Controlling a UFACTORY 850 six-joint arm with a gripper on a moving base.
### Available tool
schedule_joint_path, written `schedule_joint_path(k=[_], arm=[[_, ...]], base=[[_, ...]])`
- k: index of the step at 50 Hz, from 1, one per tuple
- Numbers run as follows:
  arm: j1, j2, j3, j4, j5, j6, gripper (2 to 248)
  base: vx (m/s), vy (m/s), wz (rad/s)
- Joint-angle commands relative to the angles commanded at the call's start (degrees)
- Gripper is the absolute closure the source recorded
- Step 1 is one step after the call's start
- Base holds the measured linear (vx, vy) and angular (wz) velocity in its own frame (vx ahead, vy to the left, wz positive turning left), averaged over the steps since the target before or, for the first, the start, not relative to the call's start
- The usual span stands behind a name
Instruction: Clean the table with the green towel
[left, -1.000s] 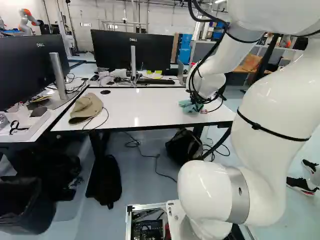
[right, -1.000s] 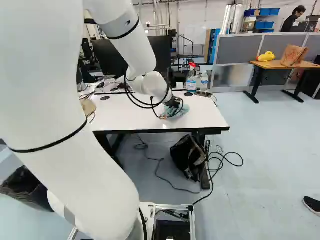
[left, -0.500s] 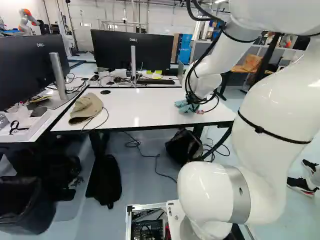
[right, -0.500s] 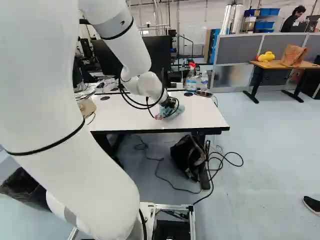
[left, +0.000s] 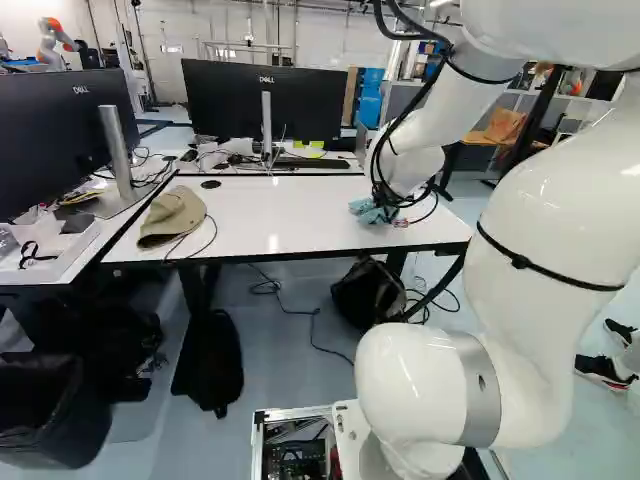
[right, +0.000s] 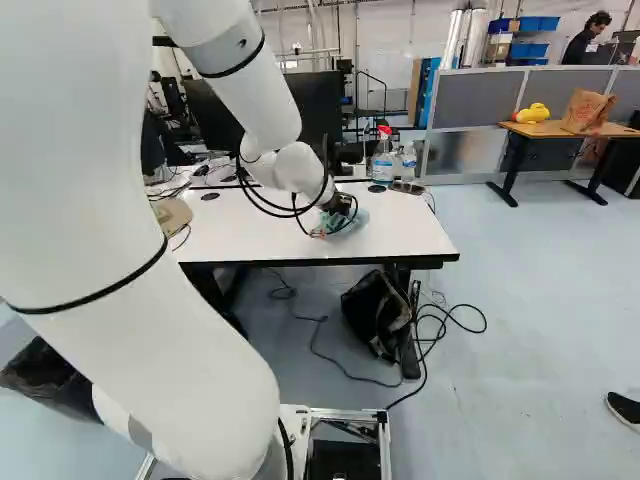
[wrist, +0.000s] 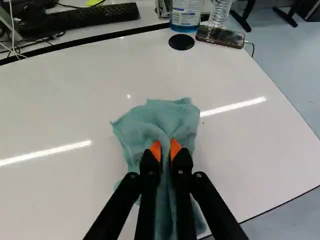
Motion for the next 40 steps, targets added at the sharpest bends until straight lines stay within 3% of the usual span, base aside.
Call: schedule_joint_path(k=[16, 40], arm=[[-0.64, -1.93, -3.45, 0.0, 0.0, 0.0, 208], [-4.69, -4.54, -6.22, 0.0, 0.0, 0.0, 208]], base=[[0.0, 0.0, 0.0], [0.0, 0.0, 0.0]])
